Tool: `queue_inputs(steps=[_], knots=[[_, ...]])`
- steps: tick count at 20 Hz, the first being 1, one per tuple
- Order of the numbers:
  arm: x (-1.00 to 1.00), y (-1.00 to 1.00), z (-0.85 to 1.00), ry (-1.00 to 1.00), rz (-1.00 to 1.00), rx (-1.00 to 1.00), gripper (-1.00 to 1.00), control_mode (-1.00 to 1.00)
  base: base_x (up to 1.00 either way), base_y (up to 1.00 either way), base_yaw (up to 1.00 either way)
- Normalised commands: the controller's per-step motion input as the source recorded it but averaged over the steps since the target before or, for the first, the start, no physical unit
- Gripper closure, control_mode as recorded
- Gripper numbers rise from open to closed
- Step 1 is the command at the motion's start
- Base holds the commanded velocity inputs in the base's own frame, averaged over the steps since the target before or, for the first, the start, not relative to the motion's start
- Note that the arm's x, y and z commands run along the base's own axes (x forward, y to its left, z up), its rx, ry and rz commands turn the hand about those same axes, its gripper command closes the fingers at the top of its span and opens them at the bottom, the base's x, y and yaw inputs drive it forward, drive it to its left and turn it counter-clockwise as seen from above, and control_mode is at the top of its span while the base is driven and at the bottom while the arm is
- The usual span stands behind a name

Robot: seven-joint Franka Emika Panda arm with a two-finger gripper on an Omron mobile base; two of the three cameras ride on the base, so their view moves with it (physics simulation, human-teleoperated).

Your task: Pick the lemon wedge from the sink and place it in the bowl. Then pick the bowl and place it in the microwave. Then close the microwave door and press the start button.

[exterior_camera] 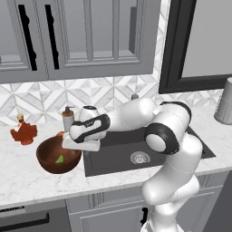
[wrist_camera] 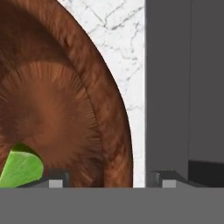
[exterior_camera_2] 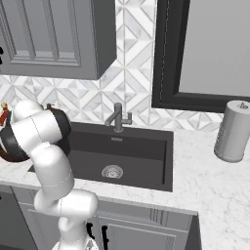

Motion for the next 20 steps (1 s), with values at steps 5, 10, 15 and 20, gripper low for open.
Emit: queue_inputs(steps=[5,10,15,20], knots=[[0.00,0.04,-0.06,0.00,0.00,0.00,1.00,-1.00,0.00,0.00,0.00],[-0.22,-0.02,0.15,0.00,-0.05,0.00,1.00,-1.00,0.00,0.00,0.00],[-0.36,-0.20,0.51,0.00,-0.19,0.00,1.00,-1.00,0.00,0.00,0.00],[-0.66,-0.55,0.78,-0.13,-0.11,0.00,1.00,-1.00,0.00,0.00,0.00]])
